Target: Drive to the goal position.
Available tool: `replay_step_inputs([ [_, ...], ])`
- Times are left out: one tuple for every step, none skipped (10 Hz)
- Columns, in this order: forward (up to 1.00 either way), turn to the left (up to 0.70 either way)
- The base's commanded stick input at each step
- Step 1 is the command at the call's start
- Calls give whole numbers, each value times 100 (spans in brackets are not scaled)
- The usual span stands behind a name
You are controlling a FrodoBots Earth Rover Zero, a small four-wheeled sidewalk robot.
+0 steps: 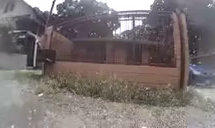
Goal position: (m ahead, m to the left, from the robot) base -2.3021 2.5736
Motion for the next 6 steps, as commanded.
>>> replay_step_inputs([
  [0, 50],
  [0, 50],
  [0, 50],
  [0, 50],
  [0, 50],
  [0, 50],
])
